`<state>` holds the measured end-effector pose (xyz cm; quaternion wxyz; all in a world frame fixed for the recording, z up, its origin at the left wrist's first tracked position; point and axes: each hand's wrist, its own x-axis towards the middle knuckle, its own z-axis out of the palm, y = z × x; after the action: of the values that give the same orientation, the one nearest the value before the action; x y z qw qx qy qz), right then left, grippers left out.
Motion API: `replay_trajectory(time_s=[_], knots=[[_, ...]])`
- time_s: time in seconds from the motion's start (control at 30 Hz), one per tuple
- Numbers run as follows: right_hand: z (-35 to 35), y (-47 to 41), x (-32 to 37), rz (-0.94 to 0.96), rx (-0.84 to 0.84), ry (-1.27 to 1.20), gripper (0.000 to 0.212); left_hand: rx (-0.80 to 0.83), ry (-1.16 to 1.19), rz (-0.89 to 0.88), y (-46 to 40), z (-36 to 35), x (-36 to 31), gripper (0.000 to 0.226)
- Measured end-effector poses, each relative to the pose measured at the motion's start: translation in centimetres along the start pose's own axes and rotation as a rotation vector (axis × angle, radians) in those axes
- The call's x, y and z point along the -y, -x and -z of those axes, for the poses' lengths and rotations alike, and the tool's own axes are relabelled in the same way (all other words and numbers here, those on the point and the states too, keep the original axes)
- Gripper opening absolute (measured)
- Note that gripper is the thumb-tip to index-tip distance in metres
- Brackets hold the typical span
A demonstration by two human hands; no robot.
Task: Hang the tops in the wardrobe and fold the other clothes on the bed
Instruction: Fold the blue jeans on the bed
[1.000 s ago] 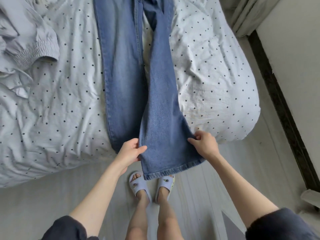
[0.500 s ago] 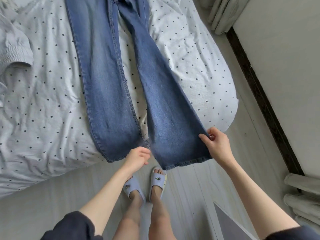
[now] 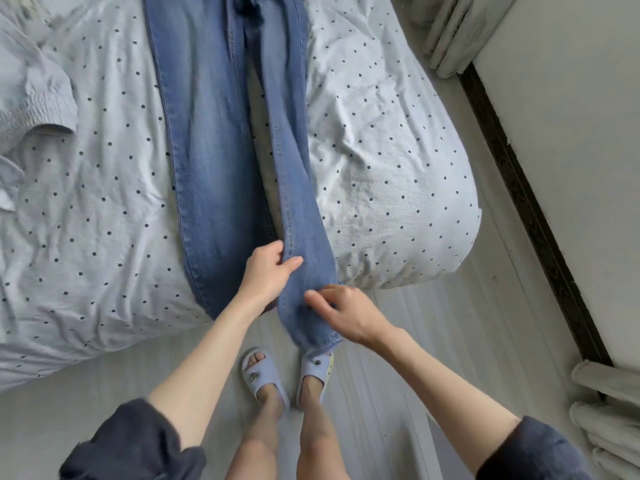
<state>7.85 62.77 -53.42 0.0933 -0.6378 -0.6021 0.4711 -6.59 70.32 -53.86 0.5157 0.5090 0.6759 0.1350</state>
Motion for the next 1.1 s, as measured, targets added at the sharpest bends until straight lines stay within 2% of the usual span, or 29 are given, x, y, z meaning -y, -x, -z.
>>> replay_trajectory(time_s=[0.03, 0.1, 0.17, 0.27, 0.37, 0.53, 0.67, 0.77, 0.87, 0.97, 1.03, 1.1], knots=[[0.3, -0.9, -0.3, -0.049, -0.016, 0.005, 0.047, 0.016, 0.052, 0.004, 0.5, 0.9, 1.1, 0.001], [0.9, -3.2, -0.8, -0.150, -0.097, -0.021, 0.049, -0.003, 0.138, 0.048, 1.3, 2.9, 3.5, 0.016], [1.2, -5.8, -1.2, -0.229, -0.152, -0.086, 0.039, -0.038, 0.168, 0.077, 1.4, 4.7, 5.2, 0.020], [1.0, -9.4, -0.9, -0.293, -0.122, -0.204, 0.039, -0.008, 0.130, 0.094, 0.4, 6.7, 6.4, 0.020], [-0.4, -11.8, -0.4, -0.318, -0.091, -0.454, 0.026, 0.023, 0.138, 0.130, -0.7, 7.1, 7.2, 0.018], [-1.5, -12.3, -0.8, -0.346, -0.070, -0.561, 0.018, 0.014, 0.199, 0.145, -0.6, 6.0, 8.3, 0.013], [0.5, -9.8, -2.2, -0.367, -0.166, -0.407, 0.022, 0.039, 0.275, 0.132, 0.3, 4.6, 7.3, 0.015], [3.0, -7.1, -2.9, -0.346, -0.271, -0.305, 0.032, 0.128, 0.306, 0.135, 1.0, 2.9, 6.0, 0.014], [6.2, -4.6, -3.1, -0.295, -0.417, -0.157, 0.031, 0.210, 0.349, 0.105, 1.7, 0.8, 4.0, 0.016], [8.3, -2.7, -3.7, -0.212, -0.628, 0.093, 0.034, 0.275, 0.393, 0.087, 2.0, -1.8, 2.5, 0.017], [8.7, -2.1, -4.5, -0.210, -0.693, 0.194, 0.027, 0.305, 0.342, 0.078, 1.7, -3.6, 2.2, 0.014], [8.5, -2.3, -6.3, -0.312, -0.620, 0.222, 0.018, 0.358, 0.164, 0.106, 1.2, -5.2, 2.6, 0.015]])
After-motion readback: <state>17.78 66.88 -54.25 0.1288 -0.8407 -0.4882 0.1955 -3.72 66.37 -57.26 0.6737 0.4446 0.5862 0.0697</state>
